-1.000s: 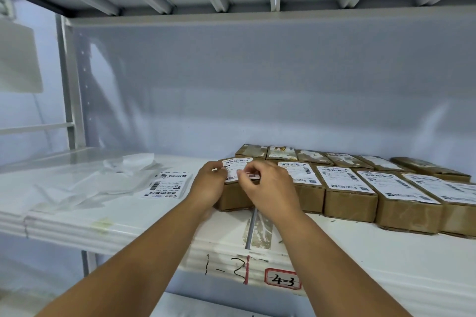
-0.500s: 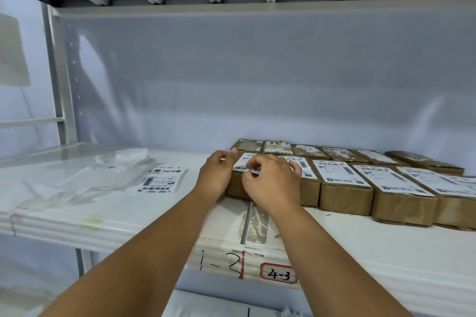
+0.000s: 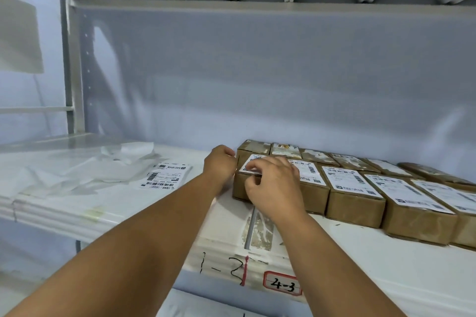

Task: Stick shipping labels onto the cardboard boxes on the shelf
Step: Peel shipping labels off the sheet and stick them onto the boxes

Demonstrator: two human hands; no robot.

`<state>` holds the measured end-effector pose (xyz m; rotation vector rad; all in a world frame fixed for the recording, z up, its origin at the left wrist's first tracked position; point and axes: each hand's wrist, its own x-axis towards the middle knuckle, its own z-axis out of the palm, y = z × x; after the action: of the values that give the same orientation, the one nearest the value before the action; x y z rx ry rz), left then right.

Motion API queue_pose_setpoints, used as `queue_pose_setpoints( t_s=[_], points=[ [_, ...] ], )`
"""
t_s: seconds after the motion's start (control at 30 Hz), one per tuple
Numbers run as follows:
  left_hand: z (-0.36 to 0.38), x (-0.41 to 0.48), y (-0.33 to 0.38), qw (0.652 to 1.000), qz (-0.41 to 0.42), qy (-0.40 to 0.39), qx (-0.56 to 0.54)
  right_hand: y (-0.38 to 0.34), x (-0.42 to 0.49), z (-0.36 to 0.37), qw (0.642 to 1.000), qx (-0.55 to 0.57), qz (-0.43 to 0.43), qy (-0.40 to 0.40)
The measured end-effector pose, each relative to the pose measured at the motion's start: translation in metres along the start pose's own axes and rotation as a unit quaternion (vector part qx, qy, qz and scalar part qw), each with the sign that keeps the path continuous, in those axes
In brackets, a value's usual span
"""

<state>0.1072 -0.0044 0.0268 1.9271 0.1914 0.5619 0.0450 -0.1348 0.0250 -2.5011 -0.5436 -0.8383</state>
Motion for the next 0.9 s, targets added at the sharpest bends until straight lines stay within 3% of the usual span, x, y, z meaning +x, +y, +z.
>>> queue_pose_setpoints(
  t_s=[0.2,0.4,0.6,0.77,0.9],
  points=[
    [0.013,0.035,0.009,0.985,0.119,-0.04,0.12,0.003,0.005,0.003,0.999,-0.024,-0.029,0.004],
    [0.038,0.075,0.012,0.976,0.099,-0.152,0.122,-0.001,0.01,0.008,0.999,-0.021,-0.018,0.028],
    [0.036,0.083,-0.005,0.977,0.125,-0.081,0.156,0.001,0.014,0.013,0.999,-0.017,-0.009,0.042],
    [0.033,0.076,-0.011,0.953,0.148,-0.064,0.256,0.001,0.014,0.011,0.999,-0.02,0.004,0.035],
    [0.032,0.076,-0.01,0.938,0.083,-0.021,0.335,0.001,0.012,0.01,0.999,-0.018,0.005,0.032]
  ],
)
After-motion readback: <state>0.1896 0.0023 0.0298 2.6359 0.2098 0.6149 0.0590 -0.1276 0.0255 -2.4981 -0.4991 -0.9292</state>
